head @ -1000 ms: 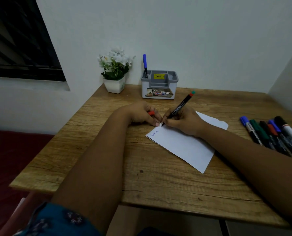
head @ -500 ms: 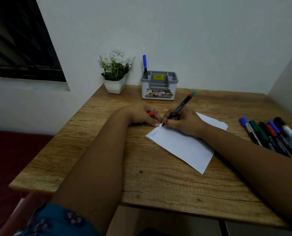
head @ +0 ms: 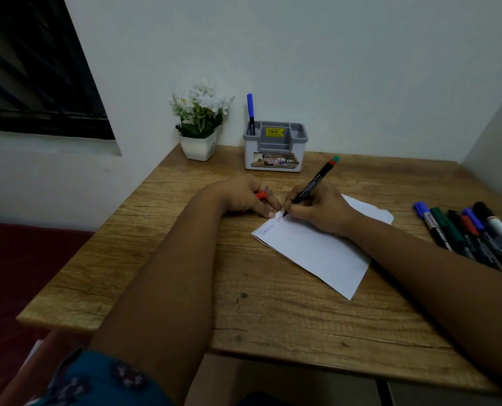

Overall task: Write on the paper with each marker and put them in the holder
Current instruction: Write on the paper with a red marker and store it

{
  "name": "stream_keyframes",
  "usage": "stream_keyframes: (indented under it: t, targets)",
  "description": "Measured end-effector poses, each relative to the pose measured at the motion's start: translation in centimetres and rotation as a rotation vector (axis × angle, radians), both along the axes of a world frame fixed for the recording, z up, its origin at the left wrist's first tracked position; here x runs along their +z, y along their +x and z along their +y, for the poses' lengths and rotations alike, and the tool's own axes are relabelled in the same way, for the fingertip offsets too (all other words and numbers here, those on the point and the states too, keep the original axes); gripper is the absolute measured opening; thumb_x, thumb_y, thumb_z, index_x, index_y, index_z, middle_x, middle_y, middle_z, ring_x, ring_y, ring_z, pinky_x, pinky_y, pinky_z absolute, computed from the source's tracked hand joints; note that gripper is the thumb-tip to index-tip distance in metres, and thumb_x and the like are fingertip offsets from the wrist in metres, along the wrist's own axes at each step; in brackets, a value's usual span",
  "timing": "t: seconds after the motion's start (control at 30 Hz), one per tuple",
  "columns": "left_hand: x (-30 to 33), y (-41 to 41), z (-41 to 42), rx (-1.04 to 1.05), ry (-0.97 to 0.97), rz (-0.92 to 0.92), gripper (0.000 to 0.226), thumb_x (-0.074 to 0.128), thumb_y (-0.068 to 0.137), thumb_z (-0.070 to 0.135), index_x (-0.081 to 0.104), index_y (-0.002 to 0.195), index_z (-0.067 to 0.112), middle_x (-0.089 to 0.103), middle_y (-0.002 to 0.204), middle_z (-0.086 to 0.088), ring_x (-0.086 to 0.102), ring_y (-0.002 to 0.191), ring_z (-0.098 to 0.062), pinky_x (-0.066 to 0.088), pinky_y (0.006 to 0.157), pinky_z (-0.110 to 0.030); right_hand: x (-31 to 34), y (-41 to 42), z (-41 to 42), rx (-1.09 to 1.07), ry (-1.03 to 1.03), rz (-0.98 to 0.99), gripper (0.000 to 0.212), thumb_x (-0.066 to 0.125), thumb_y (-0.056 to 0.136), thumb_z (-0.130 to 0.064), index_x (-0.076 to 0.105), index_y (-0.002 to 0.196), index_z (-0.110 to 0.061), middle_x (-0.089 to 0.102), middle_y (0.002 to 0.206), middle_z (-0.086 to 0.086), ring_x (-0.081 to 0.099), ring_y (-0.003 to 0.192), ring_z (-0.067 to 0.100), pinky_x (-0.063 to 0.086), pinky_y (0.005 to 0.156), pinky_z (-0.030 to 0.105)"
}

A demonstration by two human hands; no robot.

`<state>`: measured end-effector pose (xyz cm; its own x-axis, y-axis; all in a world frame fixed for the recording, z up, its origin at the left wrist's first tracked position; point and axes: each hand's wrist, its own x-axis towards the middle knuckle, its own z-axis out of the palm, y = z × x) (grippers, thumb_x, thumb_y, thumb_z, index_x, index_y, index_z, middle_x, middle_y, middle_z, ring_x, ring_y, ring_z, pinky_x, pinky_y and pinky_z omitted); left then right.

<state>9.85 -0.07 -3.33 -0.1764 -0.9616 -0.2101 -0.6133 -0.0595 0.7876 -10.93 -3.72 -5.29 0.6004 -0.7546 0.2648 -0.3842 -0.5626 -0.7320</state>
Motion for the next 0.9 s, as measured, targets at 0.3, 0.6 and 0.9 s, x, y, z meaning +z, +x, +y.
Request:
stream_keyframes:
  t: [0.3,0.6,0.9]
  targets:
    - [-0.09,0.1,-0.17,-0.006,0.0,-0.011,0.024,0.082,0.072,0.014,0.076,0.093,0.024,0.074,0.093,0.012,0.065,0.095,-0.006,0.046,0.094,-0.028,-0.08,0.07,-0.11,-0.012,-0.019,0.01,0.007,0.073,0.079,-0.009,0.075,0.08,-0.016,0.074,0.082,0.001,0.067,0.083,0.016,0.054,0.08,0.032]
    - [-0.05,0.03,-0.09,-0.024,0.01,-0.002,0.023,0.082,0.072,0.014,0.077,0.09,0.028,0.074,0.092,0.014,0.064,0.097,-0.005,0.044,0.098,-0.03,-0.12,0.03,-0.14,-0.063,0.01,-0.026,0.008,0.069,0.08,-0.009,0.073,0.076,-0.015,0.072,0.08,0.008,0.066,0.083,0.023,0.052,0.076,0.029]
    - [0.04,-0.02,0.08,-0.012,0.008,0.007,0.024,0.082,0.071,0.012,0.077,0.088,0.028,0.074,0.097,0.009,0.064,0.104,-0.013,0.043,0.105,-0.04,-0.12,0.04,-0.16,-0.054,-0.026,-0.01,0.008,0.072,0.08,-0.01,0.075,0.077,-0.016,0.072,0.078,-0.002,0.065,0.08,0.012,0.049,0.069,0.015]
